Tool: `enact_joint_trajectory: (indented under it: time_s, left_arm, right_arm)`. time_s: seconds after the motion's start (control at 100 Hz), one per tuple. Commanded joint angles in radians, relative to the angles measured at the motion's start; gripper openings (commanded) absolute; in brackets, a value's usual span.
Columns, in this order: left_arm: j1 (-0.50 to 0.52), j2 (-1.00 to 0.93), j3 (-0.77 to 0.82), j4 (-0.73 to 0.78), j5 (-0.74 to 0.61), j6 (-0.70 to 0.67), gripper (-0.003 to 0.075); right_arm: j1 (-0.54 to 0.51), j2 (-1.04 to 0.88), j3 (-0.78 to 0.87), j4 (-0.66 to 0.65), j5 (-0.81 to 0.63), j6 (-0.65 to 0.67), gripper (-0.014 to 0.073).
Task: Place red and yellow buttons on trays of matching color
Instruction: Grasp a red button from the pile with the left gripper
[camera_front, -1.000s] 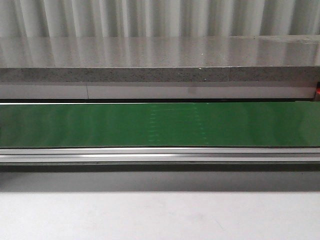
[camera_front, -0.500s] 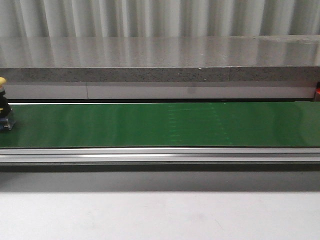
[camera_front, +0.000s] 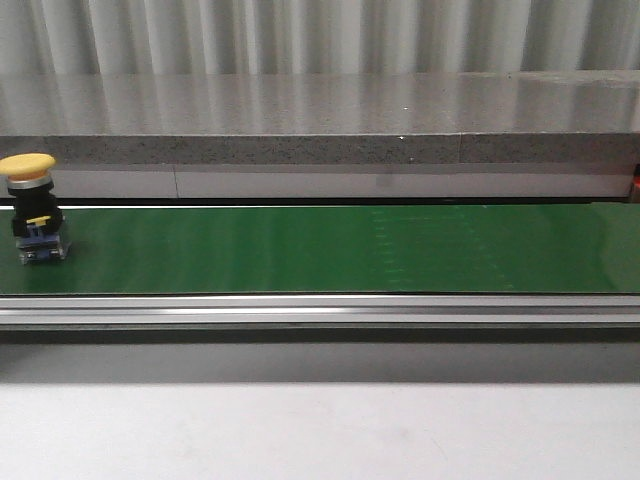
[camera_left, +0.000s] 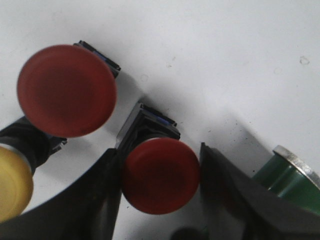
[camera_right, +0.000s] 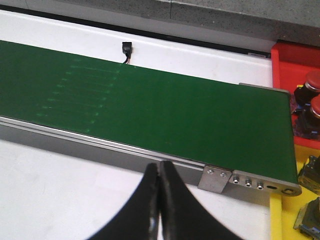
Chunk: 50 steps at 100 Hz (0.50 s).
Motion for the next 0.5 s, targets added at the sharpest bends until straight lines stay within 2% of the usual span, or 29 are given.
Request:
enact_joint_trajectory:
  time_s: [0.0,0.28,0.49]
  left_arm:
    - [0.003,-0.07,-0.029,-0.016,0.009,0.025,0.0206]
    - [0.003,-0.215,-0.029,-0.016,0.031,0.16,0.0197]
    - [-0.017,-0.34,0.03,-0.024,0.035,0.202,0.0197]
  right_arm:
    - [0.0,0.006,-0.025,0.008,-0.063,-0.012,-0.0067]
    - [0.0,0.006,-0.025,0.008,-0.063,-0.012,-0.0067]
    - [0.0,0.006,-0.025,0.008,-0.063,-0.012,-0.0067]
